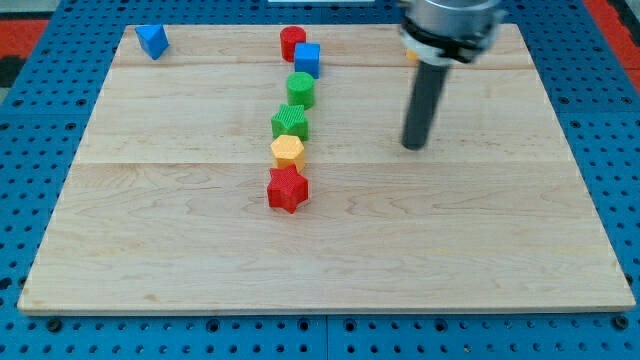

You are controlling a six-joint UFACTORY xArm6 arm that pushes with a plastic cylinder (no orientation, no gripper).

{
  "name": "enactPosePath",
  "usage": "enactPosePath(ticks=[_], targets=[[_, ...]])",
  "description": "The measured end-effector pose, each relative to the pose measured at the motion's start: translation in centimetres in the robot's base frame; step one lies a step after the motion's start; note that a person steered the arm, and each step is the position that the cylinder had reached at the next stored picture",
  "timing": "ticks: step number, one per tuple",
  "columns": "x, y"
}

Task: Push the blue cube to the top of the board

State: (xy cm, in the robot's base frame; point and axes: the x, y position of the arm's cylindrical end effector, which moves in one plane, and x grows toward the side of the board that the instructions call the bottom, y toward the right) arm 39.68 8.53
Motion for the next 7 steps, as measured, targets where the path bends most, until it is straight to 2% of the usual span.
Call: enactPosePath(ticks=[2, 3, 5, 6, 7], targets=[[-10.7, -5.6], [-14.1, -9.9], [-14.8, -16.0], [-14.2, -13.8], [-10.5, -14.4]])
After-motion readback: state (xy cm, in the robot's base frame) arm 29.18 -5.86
